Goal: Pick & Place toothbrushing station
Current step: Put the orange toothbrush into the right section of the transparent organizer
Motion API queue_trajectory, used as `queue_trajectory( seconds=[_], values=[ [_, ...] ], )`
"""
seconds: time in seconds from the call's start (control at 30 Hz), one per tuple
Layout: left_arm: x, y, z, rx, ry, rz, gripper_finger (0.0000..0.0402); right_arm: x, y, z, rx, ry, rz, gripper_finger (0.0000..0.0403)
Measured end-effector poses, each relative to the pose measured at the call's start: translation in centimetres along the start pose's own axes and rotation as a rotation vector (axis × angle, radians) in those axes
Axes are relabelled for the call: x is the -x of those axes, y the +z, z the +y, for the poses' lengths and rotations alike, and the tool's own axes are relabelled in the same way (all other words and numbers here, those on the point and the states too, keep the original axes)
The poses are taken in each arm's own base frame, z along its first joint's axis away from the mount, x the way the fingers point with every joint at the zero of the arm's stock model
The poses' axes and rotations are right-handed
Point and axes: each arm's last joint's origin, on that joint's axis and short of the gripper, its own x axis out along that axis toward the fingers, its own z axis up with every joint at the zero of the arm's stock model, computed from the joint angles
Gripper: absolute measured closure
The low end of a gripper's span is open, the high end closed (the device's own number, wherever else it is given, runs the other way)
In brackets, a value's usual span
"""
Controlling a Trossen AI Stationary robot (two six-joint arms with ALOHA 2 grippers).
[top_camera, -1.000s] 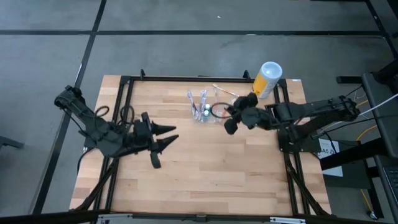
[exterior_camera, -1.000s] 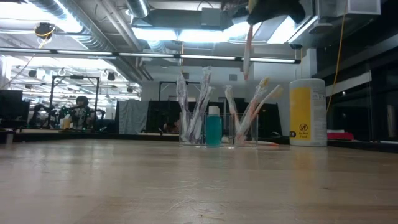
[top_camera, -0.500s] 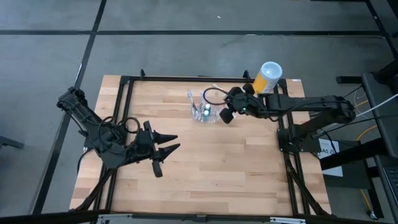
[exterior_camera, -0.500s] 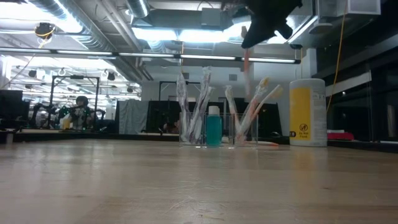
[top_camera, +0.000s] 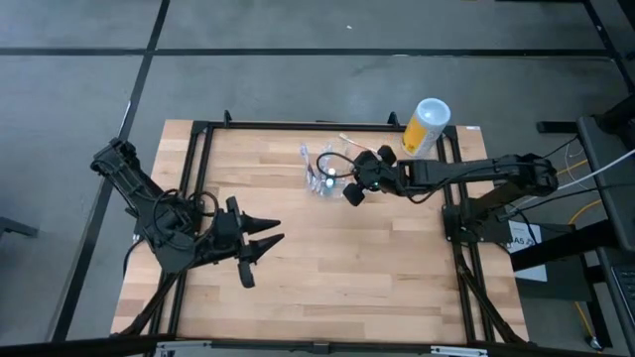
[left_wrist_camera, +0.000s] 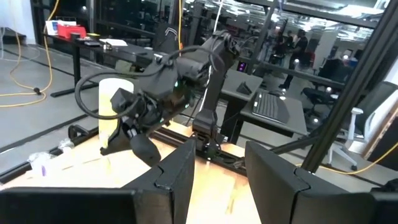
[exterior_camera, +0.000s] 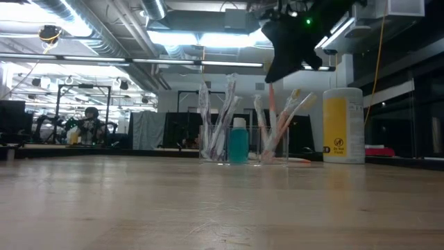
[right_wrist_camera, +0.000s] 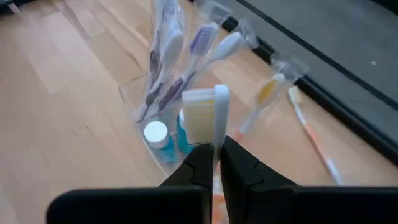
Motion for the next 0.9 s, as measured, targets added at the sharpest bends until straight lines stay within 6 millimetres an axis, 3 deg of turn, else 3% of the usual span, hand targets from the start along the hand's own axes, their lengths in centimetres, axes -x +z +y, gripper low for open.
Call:
queue_trajectory(
  seconds=[0.37, 0.53, 0.7, 0.9],
  values=[
    [0.5, -0.1, -0.3, 0.042, -0.005, -0.002, 0.0265, -2.8, -2.9, -0.9, -0.201, 0.082, -0.022, 0.0387],
    [0.5, 0.0, -0.3, 0.05, -0.019, 0.002, 0.0265, -3.5, -3.5, -1.8, -0.232, 0.065, 0.01, 0.0317],
    [0.5, 0.0, -0.3, 0.057, -0.022, 0.0, 0.0265, -3.2, -2.9, -1.7, -0.258, 0.111, -0.029, 0.0246],
    [0.5, 0.0, -0.4, 0.057, -0.04, 0.007, 0.0265, -1.8, -1.8, -2.1, -0.319, 0.152, -0.105, 0.0213]
  ],
)
